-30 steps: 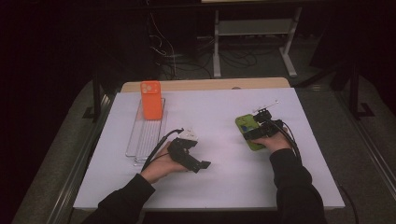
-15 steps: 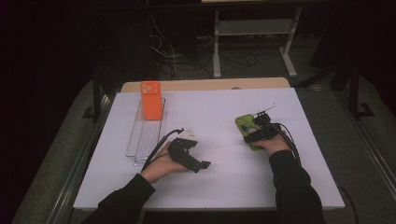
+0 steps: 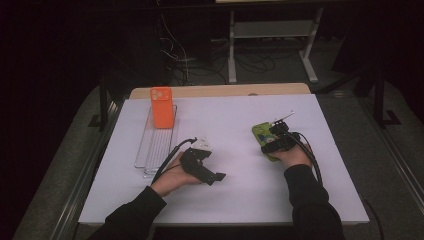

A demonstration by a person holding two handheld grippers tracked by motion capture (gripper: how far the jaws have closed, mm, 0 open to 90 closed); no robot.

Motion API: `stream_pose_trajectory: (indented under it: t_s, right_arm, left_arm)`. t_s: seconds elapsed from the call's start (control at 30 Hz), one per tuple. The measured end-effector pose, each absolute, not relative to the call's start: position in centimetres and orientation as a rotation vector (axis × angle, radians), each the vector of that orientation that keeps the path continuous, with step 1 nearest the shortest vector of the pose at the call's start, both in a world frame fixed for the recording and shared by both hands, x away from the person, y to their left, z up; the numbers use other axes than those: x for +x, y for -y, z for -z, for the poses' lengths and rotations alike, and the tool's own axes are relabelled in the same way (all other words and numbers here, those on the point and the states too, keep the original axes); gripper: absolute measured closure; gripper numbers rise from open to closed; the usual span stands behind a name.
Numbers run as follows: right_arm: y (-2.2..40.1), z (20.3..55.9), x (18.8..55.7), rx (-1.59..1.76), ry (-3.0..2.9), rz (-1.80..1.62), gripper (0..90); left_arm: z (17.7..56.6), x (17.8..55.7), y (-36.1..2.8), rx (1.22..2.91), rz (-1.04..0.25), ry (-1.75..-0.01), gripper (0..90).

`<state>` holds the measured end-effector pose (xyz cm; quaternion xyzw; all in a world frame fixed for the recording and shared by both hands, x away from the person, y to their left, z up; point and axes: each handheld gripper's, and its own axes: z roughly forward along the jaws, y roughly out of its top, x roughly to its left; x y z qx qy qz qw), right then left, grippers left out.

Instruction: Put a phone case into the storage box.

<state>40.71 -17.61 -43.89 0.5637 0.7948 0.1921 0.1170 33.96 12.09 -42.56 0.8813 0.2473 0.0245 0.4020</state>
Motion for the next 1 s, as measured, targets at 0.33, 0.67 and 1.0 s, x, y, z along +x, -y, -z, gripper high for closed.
stream_pose_trajectory:
  t_s: [0.33,0.67,1.0]
  right_arm:
    - [17.6,43.9,40.5,1.645,-2.318,-0.579,14.7]
    - [17.9,43.5,40.5,1.612,-2.341,-0.584,15.3]
    - [19.3,41.8,39.9,1.477,-2.467,-0.701,15.2]
  left_arm:
    - [42.6,34.1,-12.2,2.241,-0.070,-0.620,0.0]
    - [42.8,34.2,-12.1,2.252,-0.087,-0.599,0.0]
    - [42.7,34.4,-11.6,2.273,-0.097,-0.603,0.0]
